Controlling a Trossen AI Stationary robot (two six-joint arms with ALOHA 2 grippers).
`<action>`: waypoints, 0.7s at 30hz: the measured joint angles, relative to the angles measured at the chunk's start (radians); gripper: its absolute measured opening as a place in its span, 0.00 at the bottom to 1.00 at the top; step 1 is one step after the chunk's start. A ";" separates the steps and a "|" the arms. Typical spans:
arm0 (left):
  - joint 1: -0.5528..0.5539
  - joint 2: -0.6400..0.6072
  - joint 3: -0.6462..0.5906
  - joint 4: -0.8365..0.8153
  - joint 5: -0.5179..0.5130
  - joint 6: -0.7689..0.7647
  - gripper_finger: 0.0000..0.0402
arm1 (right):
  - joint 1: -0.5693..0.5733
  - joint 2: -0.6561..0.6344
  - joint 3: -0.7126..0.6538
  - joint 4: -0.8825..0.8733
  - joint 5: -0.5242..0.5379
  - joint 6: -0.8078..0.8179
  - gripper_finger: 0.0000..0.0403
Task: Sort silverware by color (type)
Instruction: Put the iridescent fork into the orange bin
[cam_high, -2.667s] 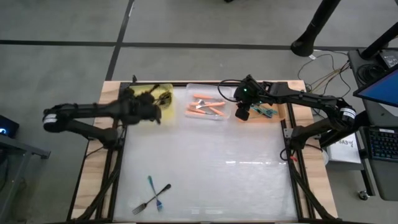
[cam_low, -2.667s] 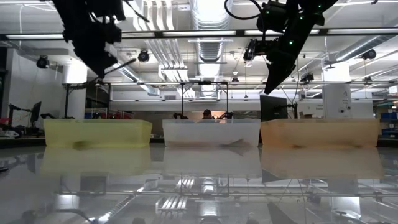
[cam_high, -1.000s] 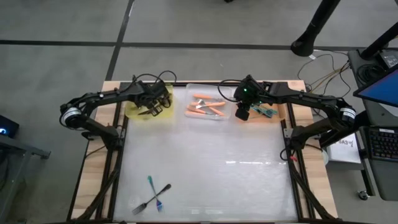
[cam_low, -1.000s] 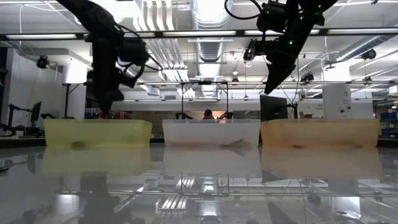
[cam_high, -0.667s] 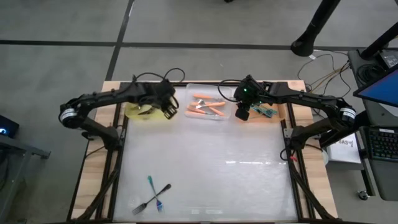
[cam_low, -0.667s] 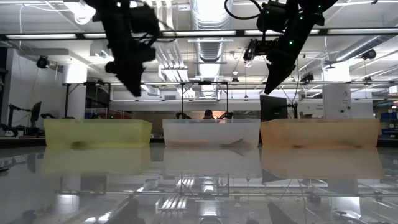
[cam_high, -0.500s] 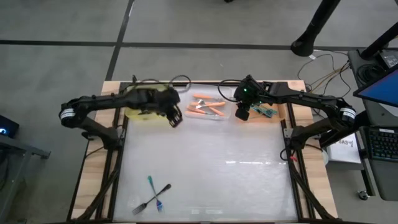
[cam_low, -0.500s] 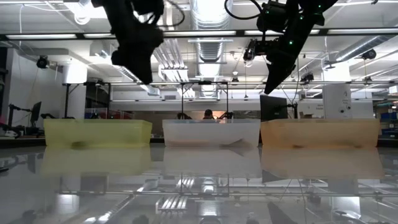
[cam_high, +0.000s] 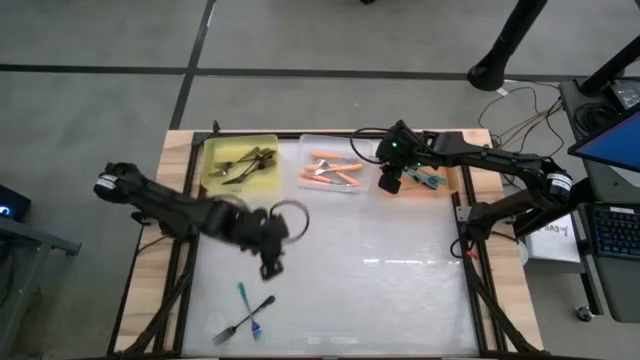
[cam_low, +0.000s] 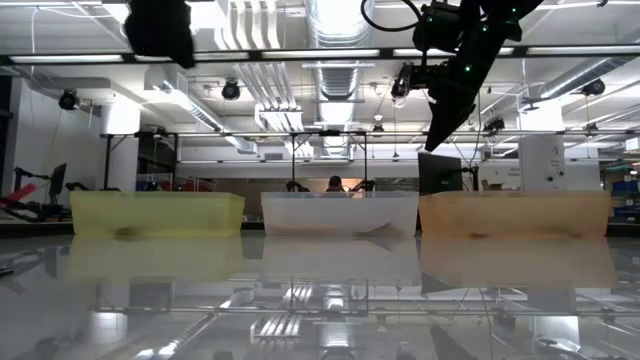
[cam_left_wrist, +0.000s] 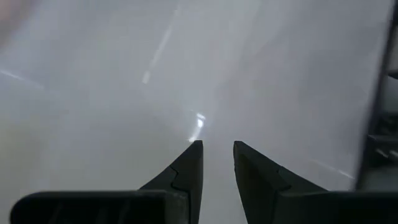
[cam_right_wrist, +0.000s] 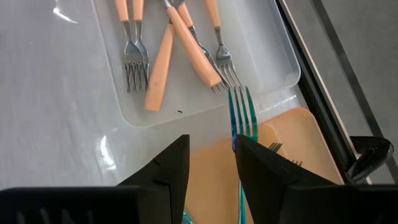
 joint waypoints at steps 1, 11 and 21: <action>-0.038 0.000 -0.001 -0.001 0.000 -0.041 0.18 | 0.000 0.000 0.000 0.000 0.000 0.000 0.30; -0.302 0.013 -0.004 -0.001 -0.051 -0.562 0.18 | 0.000 0.000 0.000 0.000 0.000 0.000 0.30; -0.404 0.173 -0.005 0.009 0.078 -0.823 0.18 | 0.000 0.000 0.000 0.000 0.000 0.000 0.30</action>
